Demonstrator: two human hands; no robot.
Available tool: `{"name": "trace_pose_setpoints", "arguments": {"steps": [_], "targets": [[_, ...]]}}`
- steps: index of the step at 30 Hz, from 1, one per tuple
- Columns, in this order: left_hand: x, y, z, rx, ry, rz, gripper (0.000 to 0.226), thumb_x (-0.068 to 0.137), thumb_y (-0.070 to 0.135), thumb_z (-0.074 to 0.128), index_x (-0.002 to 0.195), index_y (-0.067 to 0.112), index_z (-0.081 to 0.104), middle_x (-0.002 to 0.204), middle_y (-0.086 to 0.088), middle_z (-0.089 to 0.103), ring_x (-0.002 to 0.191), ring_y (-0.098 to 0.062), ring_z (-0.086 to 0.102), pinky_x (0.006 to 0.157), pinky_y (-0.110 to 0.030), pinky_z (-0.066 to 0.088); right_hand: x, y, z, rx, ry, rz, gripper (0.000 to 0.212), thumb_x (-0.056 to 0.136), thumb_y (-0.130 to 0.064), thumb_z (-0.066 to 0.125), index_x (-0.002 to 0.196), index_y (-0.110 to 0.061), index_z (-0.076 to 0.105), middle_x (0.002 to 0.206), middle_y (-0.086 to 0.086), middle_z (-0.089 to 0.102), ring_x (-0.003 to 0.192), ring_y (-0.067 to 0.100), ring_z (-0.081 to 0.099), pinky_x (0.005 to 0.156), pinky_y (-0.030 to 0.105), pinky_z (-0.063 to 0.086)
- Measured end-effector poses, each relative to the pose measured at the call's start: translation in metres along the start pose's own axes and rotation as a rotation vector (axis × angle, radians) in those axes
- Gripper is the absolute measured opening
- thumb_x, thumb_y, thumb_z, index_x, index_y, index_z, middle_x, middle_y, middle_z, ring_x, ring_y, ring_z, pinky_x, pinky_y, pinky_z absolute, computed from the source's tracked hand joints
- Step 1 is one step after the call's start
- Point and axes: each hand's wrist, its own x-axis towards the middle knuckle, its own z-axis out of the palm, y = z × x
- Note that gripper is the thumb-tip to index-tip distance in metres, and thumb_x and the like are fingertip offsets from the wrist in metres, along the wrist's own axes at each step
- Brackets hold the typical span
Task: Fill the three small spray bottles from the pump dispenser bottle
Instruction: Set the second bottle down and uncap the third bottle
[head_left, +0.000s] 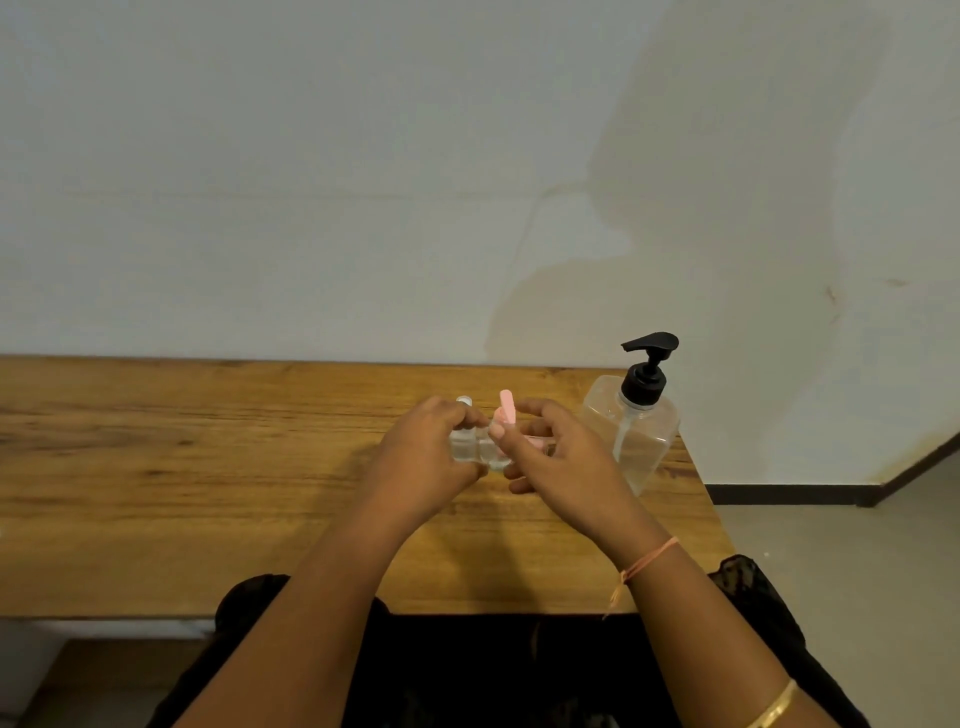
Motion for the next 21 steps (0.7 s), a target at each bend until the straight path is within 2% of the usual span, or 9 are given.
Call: {"name": "trace_pose_setpoints", "arguments": {"steps": [2, 4, 8, 10, 14, 18, 19, 21], "targets": [[0.0, 0.0, 0.0, -0.002, 0.003, -0.006, 0.039, 0.072, 0.021, 0.077, 0.108, 0.026, 0.064, 0.108, 0.009, 0.055, 0.096, -0.008, 0.051, 0.081, -0.024, 0.044, 0.001, 0.0, -0.001, -0.029, 0.03, -0.002, 0.025, 0.088, -0.032, 0.06, 0.107, -0.016, 0.062, 0.093, 0.004, 0.066, 0.073, 0.012, 0.065, 0.062, 0.022, 0.056], [0.001, -0.001, -0.001, 0.009, 0.021, -0.008, 0.038, 0.074, 0.019, 0.075, 0.11, 0.025, 0.063, 0.108, 0.01, 0.052, 0.095, -0.005, 0.048, 0.079, -0.021, 0.041, 0.002, 0.001, -0.002, -0.06, 0.051, -0.03, 0.01, 0.089, -0.025, 0.061, 0.092, -0.018, 0.066, 0.084, 0.003, 0.067, 0.072, 0.012, 0.064, 0.062, 0.022, 0.056], [0.002, -0.008, -0.003, 0.03, 0.087, -0.108, 0.036, 0.079, 0.014, 0.069, 0.113, 0.02, 0.06, 0.109, 0.008, 0.048, 0.1, -0.01, 0.047, 0.08, -0.022, 0.038, 0.001, 0.002, -0.006, -0.106, 0.068, -0.064, 0.004, 0.087, -0.024, 0.063, 0.085, -0.027, 0.065, 0.082, -0.004, 0.067, 0.075, 0.014, 0.065, 0.072, 0.035, 0.057], [0.003, -0.014, -0.005, 0.048, 0.151, -0.198, 0.034, 0.08, 0.01, 0.067, 0.113, 0.018, 0.059, 0.115, 0.002, 0.052, 0.106, -0.016, 0.049, 0.084, -0.026, 0.041, 0.0, 0.003, -0.007, -0.114, 0.081, -0.062, 0.008, 0.087, -0.023, 0.064, 0.084, -0.03, 0.064, 0.084, -0.004, 0.067, 0.079, 0.014, 0.064, 0.075, 0.038, 0.057], [0.004, -0.025, -0.013, 0.101, 0.248, -0.372, 0.037, 0.081, 0.004, 0.06, 0.116, 0.014, 0.057, 0.119, -0.008, 0.052, 0.109, -0.027, 0.05, 0.089, -0.036, 0.042, -0.005, 0.002, -0.009, -0.07, 0.112, -0.034, 0.006, 0.088, -0.022, 0.062, 0.093, -0.021, 0.066, 0.082, -0.001, 0.067, 0.072, 0.012, 0.063, 0.066, 0.025, 0.056], [0.006, -0.03, -0.016, 0.085, 0.318, -0.437, 0.035, 0.081, 0.002, 0.059, 0.115, 0.011, 0.057, 0.117, -0.013, 0.052, 0.106, -0.032, 0.05, 0.087, -0.038, 0.041, -0.007, 0.002, -0.012, -0.167, 0.167, 0.001, 0.009, 0.087, -0.025, 0.063, 0.092, -0.019, 0.067, 0.074, 0.0, 0.066, 0.067, 0.014, 0.063, 0.068, 0.034, 0.057], [0.006, -0.03, -0.016, 0.078, 0.324, -0.439, 0.034, 0.081, 0.003, 0.06, 0.114, 0.011, 0.057, 0.117, -0.013, 0.052, 0.106, -0.031, 0.05, 0.085, -0.038, 0.041, -0.007, 0.004, -0.011, -0.208, 0.161, 0.02, 0.012, 0.087, -0.025, 0.063, 0.094, -0.018, 0.068, 0.074, 0.0, 0.066, 0.069, 0.014, 0.063, 0.068, 0.033, 0.057], [0.007, -0.029, -0.013, 0.059, 0.324, -0.439, 0.034, 0.081, 0.002, 0.059, 0.114, 0.012, 0.057, 0.117, -0.011, 0.052, 0.106, -0.029, 0.05, 0.082, -0.036, 0.041, -0.005, 0.012, -0.008, -0.29, 0.122, 0.048, 0.02, 0.087, -0.023, 0.064, 0.105, -0.014, 0.068, 0.078, -0.003, 0.065, 0.07, 0.009, 0.06, 0.062, 0.021, 0.05]]}}
